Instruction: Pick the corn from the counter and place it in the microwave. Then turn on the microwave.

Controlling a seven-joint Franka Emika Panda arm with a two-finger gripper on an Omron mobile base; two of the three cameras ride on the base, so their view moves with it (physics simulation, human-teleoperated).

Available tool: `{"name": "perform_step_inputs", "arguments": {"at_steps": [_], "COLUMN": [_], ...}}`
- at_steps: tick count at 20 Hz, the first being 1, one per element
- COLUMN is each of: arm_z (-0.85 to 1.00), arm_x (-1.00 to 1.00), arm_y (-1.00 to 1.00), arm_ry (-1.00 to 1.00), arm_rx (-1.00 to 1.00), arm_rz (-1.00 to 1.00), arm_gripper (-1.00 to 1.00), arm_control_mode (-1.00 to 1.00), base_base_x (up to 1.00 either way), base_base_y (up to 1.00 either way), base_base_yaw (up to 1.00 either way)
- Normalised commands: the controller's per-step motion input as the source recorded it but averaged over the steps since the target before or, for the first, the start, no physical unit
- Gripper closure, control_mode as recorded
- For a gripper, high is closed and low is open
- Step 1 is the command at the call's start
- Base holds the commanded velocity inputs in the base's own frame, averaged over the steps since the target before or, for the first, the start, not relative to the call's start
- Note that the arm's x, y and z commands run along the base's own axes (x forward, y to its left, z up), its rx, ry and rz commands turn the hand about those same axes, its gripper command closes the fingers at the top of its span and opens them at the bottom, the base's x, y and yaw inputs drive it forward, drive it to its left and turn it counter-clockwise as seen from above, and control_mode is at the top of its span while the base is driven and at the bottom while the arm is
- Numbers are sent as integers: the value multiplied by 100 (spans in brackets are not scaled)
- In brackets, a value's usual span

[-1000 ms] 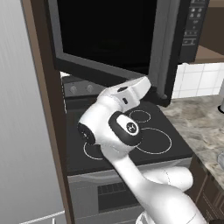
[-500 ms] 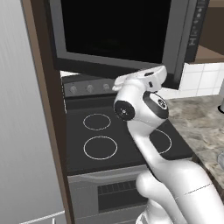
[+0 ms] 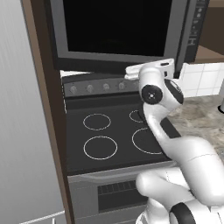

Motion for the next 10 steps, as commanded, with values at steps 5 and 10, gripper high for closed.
{"name": "perform_step_inputs", "arguments": {"at_steps": [5,10], "arm_z": [20,19], "arm_x": [46,37], "arm_y": [-32,-18], "arm_ry": [0,0], "arm_rx": [11,7], "arm_rz": [12,9], "arm_gripper": [100,100], "arm_control_mode": [-100,-100], "base_base_x": [0,0], "base_base_y": [0,0], "base_base_yaw": [0,0]}}
